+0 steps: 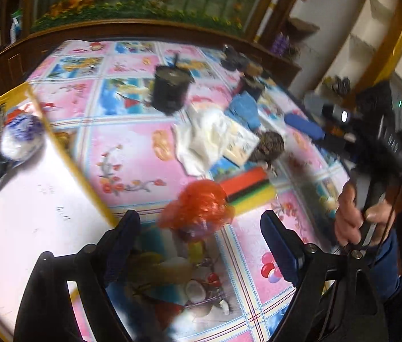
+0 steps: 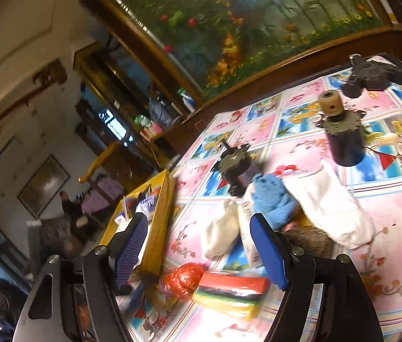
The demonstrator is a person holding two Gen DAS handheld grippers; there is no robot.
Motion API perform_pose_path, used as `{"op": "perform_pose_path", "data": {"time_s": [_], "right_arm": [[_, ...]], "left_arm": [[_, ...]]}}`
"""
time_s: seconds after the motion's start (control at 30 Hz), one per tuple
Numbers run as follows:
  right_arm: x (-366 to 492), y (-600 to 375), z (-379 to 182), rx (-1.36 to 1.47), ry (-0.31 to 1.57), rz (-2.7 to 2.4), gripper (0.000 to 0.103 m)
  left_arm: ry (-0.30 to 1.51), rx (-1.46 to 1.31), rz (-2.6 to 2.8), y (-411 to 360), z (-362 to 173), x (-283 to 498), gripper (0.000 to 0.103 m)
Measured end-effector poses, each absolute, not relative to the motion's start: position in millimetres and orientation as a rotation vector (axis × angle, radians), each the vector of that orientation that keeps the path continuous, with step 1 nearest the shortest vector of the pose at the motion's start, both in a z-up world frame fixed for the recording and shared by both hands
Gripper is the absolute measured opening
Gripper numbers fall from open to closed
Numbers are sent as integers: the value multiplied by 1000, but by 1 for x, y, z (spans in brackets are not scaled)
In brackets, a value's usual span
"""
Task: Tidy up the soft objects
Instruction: 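Grasp the red netted bag with the left tool while the right tool grasps the striped sponge pack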
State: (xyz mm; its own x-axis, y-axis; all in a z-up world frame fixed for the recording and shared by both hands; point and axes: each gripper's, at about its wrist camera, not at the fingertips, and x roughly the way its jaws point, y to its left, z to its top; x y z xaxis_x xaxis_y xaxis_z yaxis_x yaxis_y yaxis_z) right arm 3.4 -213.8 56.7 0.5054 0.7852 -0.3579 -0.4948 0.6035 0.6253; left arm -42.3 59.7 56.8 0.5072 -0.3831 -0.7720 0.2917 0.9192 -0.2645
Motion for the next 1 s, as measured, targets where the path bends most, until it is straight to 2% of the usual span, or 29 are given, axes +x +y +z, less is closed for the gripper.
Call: {"op": "perform_pose_path", "data": {"time_s": [0.2, 0.33, 0.4, 0.43, 0.47, 0.73, 1.0], "right_arm": [[1, -216, 61, 499, 658, 847, 81], [3, -208, 56, 500, 704, 890, 84], [4, -203, 53, 486, 738, 901, 85], [5, -201, 52, 480, 752, 905, 85], [6, -198, 49, 472, 772, 911, 85], [14, -171, 18, 318, 957, 808, 86], [14, -166, -1, 292, 1054, 801, 86]], "left_arm": [[993, 44, -358, 28, 35, -35, 86], [1005, 65, -331, 23, 24, -24, 78], [985, 82, -308, 22, 24, -22, 67], [981, 77, -320, 21, 24, -23, 47], [997, 51, -342, 22, 23, -24, 41], [988, 18, -351, 30, 22, -56, 41], [988, -37, -356, 44, 21, -69, 41]]}}
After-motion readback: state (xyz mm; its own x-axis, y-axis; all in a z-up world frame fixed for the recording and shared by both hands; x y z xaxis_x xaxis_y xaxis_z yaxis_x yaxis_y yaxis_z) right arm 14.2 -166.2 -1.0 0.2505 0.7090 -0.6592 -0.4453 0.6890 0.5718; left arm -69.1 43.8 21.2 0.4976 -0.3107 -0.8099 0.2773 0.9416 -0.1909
